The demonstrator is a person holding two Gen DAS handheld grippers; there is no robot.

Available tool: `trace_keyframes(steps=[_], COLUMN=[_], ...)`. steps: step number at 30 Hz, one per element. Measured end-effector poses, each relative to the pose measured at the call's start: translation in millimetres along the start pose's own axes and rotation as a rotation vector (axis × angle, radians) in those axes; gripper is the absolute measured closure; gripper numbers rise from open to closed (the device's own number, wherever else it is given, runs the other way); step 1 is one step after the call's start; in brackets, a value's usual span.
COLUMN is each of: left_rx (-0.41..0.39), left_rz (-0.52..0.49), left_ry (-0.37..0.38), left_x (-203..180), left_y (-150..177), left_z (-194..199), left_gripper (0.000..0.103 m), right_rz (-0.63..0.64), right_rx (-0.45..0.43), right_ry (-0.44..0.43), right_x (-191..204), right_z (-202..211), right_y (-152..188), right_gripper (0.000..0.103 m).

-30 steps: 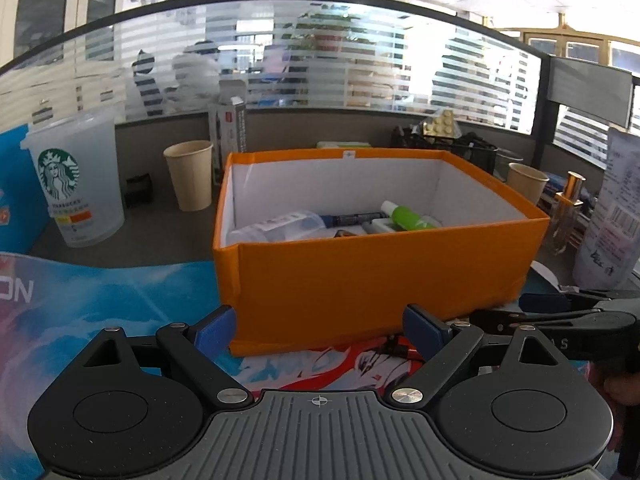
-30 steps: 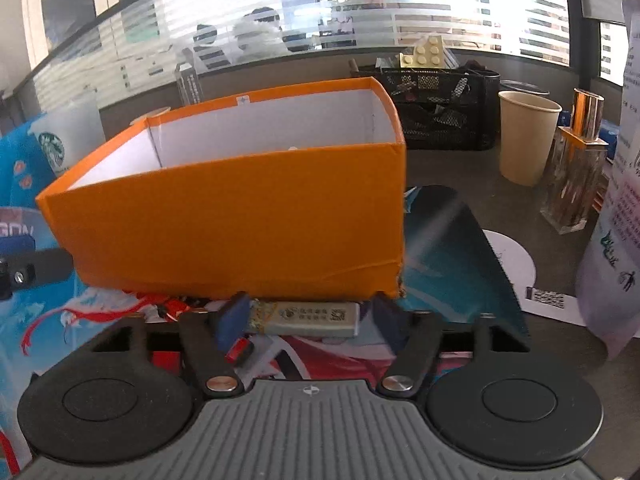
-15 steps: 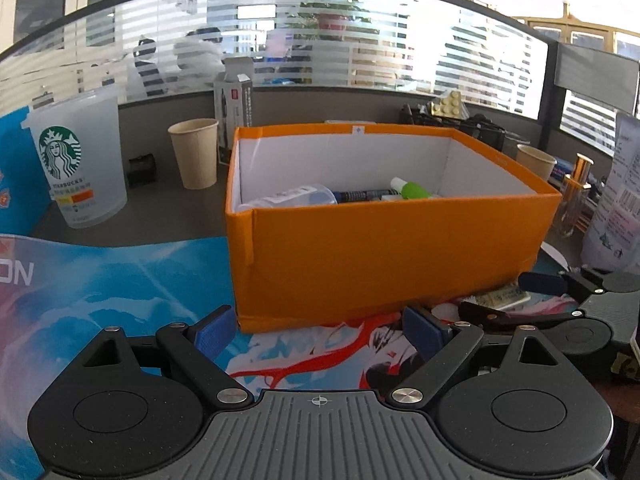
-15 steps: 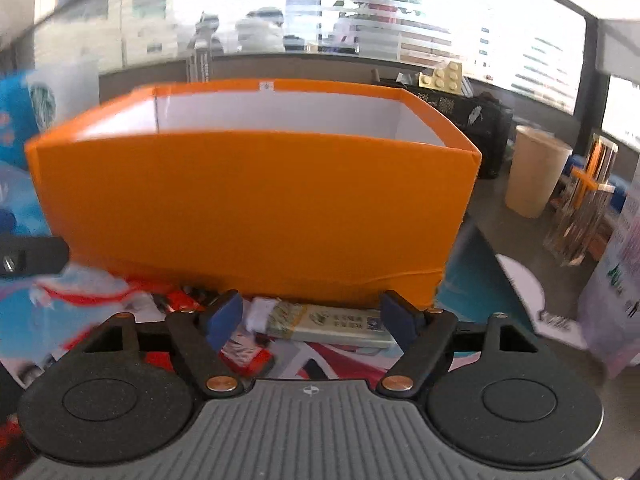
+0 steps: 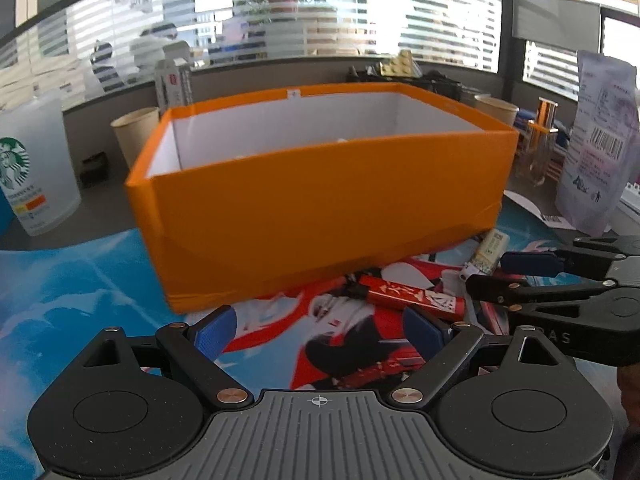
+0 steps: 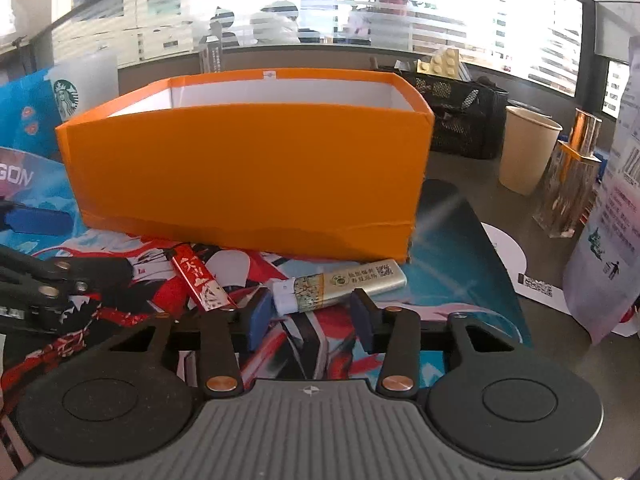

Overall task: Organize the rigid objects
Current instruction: 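Close the right tool on the white green-labelled tube while the left tool approaches the red stick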

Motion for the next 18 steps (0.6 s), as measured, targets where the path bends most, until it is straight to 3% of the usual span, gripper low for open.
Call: trace_keyframes(steps=[4,6,9,13,18], left_rx=[0.006,-0.003,-0.005,0.012,0.009], left_rz=[0.026,0.037,0.049,0.053,0.045], left_ry=[0.01,0.003,-0.012,-0.022,-0.027], left_x=[-4,-4,-4,-4,-5], left_y=[-4,-7,-10,-8,-7], left_z=[-4,-4,-6,-10,-8], left_gripper=[0.011,0.011,0.011,0.011,0.011], right_rz=[-0.045,-0.101,-0.134,-0.104,-0.068], right_rx=[-0.018,-0.035,-0.048,-0.025,-0.005], right_ry=[-0.022,-0.041,-0.021,0.053,0.055], right_x=[-4,-7,-7,-3,-6], right_z=[2,-1,-5,-16,-17], right_y=[-1,-4,-8,-13,-12], right_gripper=[0.063,0.047,0.038,0.037,0.039])
Point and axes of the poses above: each gripper's, at about its wrist camera, not at the fingertips, and z roughly against the way its jaws point, x to its left, y to its underside, the point moved 6 cm from there along -z, roughly the way its jaws point, and after that the axes turned 10 degrees about -y, right-handed, at the moved point
